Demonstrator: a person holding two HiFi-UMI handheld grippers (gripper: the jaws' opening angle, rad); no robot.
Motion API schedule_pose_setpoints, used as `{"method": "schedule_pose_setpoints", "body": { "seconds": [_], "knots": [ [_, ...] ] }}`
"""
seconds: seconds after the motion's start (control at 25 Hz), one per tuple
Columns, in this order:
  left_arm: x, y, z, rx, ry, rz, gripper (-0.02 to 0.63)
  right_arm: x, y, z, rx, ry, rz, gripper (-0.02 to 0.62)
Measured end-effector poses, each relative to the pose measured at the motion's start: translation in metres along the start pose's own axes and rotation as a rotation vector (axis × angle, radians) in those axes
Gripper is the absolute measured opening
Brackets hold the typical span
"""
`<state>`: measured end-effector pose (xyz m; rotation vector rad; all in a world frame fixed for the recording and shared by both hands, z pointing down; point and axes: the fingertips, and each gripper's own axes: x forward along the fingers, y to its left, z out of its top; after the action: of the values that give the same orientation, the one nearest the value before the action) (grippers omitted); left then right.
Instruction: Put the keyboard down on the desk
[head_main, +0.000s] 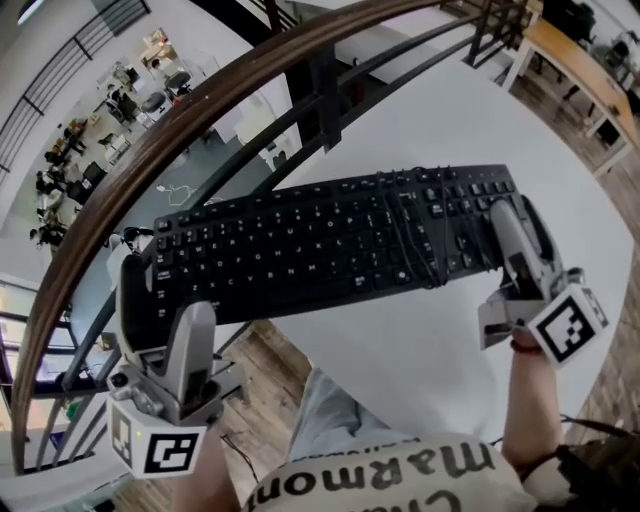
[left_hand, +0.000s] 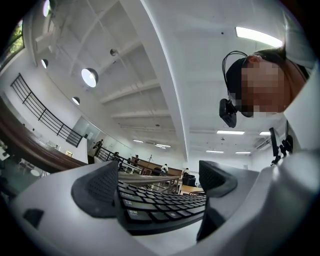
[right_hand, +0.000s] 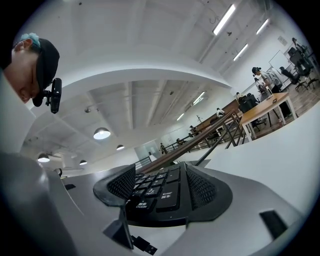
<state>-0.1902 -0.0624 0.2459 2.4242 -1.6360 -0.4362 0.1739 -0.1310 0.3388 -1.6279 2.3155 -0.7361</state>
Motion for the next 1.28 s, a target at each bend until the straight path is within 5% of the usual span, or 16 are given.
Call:
{"method": "schedule_pose_setpoints", "body": {
  "seconds": [0.08, 0.28, 0.64, 0.92, 1.28],
  "knots": [
    [-0.001, 0.003, -0.003, 0.028, -0.086, -0.046, 0.503, 0.003, 0.001, 0.002, -0.03, -0.089, 0.03, 0.339],
    [-0.017, -0.001, -0.019, -0.01, -0.108, -0.041, 0.495, -0.01, -0.004, -0.004, -0.064, -0.062, 0.021, 0.339],
    [-0.009, 0.0, -0.023, -0.042, -0.032, -0.027, 0.494, -0.008, -0.013, -0.013, -0.028, 0.04, -0.024, 0.339],
    [-0.008, -0.018, 0.041, -0.07, 0.036, -0.012, 0.494, -0.022, 0.032, 0.041, -0.019, 0.104, -0.059, 0.337],
    [0.001, 0.001, 0.013, -0.116, 0.112, 0.024, 0.494, -0.012, 0.02, 0.023, -0.031, 0.189, -0.115, 0.336]
  ]
}}
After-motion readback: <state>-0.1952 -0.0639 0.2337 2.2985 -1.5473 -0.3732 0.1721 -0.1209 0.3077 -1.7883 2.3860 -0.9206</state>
